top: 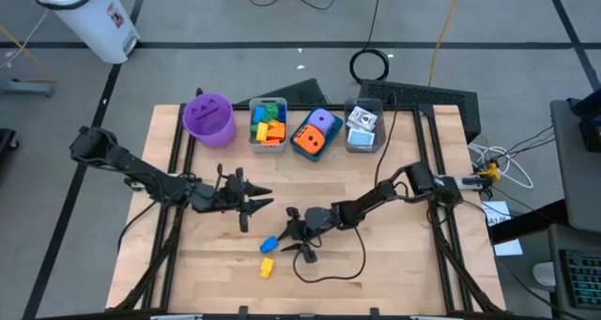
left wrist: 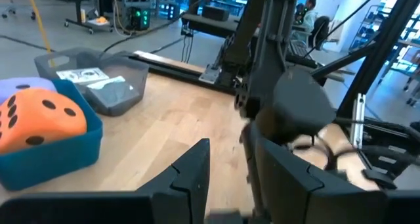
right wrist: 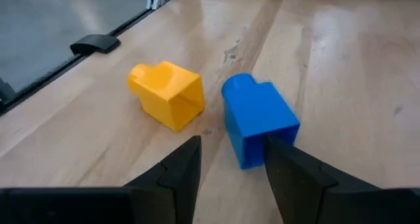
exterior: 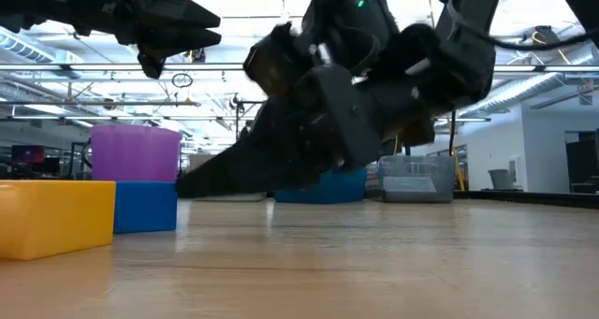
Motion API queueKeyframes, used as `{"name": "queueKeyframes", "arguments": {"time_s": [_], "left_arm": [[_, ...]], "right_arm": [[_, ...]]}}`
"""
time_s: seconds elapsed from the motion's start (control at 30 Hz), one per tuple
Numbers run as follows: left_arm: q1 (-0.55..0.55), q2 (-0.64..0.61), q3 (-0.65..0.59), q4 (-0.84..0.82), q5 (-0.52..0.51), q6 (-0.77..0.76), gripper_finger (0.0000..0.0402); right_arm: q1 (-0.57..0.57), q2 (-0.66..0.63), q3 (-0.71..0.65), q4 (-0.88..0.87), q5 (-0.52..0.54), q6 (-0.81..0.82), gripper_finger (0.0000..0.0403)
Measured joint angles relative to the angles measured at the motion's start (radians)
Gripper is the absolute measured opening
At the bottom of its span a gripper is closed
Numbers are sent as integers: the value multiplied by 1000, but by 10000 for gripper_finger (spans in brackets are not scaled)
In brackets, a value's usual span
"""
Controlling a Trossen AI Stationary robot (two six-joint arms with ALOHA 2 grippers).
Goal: Pick & Place Toys
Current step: Put the blue game piece into the gray bin
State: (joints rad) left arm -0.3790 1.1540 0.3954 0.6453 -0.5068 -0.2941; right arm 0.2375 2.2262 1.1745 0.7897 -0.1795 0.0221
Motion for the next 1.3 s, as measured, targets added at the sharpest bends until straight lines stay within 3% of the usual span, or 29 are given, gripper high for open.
{"name": "queueKeyframes", "arguments": {"time_s": [0.23, 0.73, 0.9, 1.17, 1.3], "left_arm": [[0, 7, 0, 23, 1, 26, 129], [-2, 7, 0, 19, 17, 26, 129], [-2, 7, 0, 16, 17, 24, 129], [-2, 7, 0, 8, 17, 24, 129], [-2, 7, 0, 0, 17, 23, 129]], "right_arm": [[1, 108, 91, 14, -5, 18, 155], [2, 133, 112, 65, 19, 43, 149], [2, 131, 113, 55, 26, 45, 110], [2, 131, 112, 74, 26, 45, 10], [2, 131, 112, 75, 26, 43, 10]]}}
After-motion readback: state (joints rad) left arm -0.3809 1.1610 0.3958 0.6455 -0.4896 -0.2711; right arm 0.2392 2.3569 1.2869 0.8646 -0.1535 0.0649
